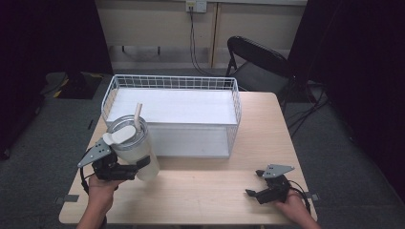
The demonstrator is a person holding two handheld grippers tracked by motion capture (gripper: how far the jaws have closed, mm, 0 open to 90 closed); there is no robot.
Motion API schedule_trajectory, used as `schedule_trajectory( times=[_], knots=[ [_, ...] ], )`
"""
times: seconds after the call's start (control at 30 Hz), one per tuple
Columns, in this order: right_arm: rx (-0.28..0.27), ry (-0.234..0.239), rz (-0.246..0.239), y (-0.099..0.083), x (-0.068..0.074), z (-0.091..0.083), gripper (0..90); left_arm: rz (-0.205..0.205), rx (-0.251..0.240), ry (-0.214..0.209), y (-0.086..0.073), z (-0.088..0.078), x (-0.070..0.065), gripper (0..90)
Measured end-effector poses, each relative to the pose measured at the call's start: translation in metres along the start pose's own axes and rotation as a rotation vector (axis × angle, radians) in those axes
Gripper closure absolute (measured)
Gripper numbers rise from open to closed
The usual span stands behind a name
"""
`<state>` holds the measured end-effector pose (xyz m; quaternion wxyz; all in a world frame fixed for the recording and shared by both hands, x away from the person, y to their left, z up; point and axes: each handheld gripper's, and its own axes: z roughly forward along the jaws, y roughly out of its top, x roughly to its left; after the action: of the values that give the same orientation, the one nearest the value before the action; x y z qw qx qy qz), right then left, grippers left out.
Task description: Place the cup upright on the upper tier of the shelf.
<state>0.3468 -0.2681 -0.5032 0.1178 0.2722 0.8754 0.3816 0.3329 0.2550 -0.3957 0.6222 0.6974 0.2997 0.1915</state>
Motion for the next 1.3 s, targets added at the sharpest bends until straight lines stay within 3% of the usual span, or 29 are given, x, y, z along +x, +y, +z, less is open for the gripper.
schedule_trajectory(
  times=[0.1,0.23,0.4,0.43,0.47,0.73,0.77,0.9,1.1,1.3],
  knots=[
    [0.0,0.0,0.0,0.0,0.0,0.0,12.5,0.008,0.015,0.006,0.007,0.0,0.001,8.9],
    [0.0,0.001,0.001,0.0,0.0,0.0,12.5,-0.018,0.007,0.007,0.014,0.0,0.002,8.9],
    [-0.001,0.001,0.001,0.0,0.0,0.0,12.5,-0.011,0.013,0.008,0.024,0.0,0.004,9.0],
    [0.0,0.001,0.001,0.0,0.0,0.0,12.5,-0.024,0.011,0.006,0.026,0.001,0.004,9.0],
    [0.0,0.001,0.001,0.0,0.0,0.0,12.5,-0.01,0.016,0.006,0.028,0.0,0.005,9.0],
    [0.0,0.001,0.001,0.0,0.0,0.0,12.5,-0.017,0.025,0.006,0.04,-0.001,0.006,9.0],
    [0.0,0.001,0.001,0.0,0.0,0.0,12.5,-0.037,0.021,0.006,0.043,-0.001,0.006,9.0],
    [0.0,0.001,0.001,0.0,0.0,0.0,12.5,-0.027,0.03,0.009,0.05,-0.004,0.008,9.1],
    [0.0,0.001,0.0,0.0,0.0,0.0,12.5,-0.049,0.028,0.006,0.059,-0.006,0.009,9.1],
    [0.0,0.001,0.0,0.0,0.0,0.0,12.5,-0.034,0.039,0.012,0.065,-0.008,0.01,9.1]
  ],
)
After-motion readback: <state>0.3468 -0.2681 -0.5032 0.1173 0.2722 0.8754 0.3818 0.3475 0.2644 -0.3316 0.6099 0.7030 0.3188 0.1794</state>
